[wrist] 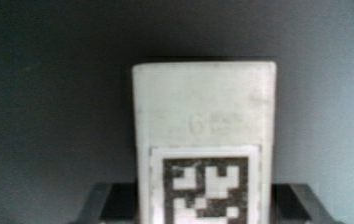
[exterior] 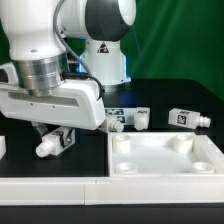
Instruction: Assemble one leg
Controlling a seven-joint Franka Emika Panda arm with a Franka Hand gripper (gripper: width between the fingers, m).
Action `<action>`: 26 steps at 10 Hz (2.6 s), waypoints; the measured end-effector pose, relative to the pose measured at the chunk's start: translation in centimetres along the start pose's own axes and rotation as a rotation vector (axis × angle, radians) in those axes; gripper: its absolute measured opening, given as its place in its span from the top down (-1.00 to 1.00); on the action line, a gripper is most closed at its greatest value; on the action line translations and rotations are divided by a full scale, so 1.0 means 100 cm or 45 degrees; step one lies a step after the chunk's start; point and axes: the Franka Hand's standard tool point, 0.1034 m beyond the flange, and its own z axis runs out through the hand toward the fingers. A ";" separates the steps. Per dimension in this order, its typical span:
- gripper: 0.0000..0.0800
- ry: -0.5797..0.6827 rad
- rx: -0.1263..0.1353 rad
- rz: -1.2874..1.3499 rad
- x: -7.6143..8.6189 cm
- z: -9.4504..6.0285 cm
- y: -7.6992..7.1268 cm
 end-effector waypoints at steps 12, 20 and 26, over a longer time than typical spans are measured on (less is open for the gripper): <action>0.29 0.024 -0.050 -0.706 0.005 -0.015 -0.007; 0.29 0.002 -0.158 -1.920 -0.009 -0.011 0.004; 0.29 -0.087 -0.187 -2.500 -0.022 -0.013 0.016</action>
Offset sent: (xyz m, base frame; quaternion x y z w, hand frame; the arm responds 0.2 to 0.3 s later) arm -0.0056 0.0113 0.0166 -0.0152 0.0223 -0.0931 0.9953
